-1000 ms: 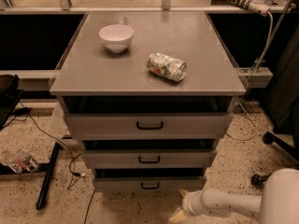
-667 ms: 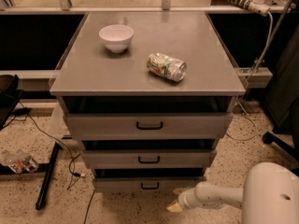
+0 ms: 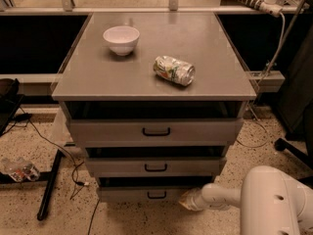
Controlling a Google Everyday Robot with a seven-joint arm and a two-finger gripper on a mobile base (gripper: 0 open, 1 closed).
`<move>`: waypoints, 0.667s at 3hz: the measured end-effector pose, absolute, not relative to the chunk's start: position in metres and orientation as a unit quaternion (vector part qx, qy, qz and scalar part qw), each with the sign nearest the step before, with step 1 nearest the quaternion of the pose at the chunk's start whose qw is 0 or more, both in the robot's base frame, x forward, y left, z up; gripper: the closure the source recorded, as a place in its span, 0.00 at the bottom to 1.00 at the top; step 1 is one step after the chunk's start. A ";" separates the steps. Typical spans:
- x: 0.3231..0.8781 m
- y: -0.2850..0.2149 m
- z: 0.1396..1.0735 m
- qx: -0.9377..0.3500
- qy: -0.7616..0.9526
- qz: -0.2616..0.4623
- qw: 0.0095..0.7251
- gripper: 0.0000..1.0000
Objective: Close bottom drawer
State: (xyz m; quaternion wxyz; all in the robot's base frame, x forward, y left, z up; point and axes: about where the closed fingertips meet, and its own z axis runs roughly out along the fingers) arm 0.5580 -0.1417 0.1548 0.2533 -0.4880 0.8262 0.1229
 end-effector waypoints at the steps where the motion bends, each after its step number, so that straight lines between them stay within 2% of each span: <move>1: 0.558 -0.142 0.155 -0.488 0.826 0.123 0.253 0.43; 2: 0.558 -0.142 0.155 -0.488 0.826 0.123 0.253 0.19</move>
Offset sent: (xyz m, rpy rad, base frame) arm 0.0000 0.0000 0.0000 0.0000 0.0000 0.0000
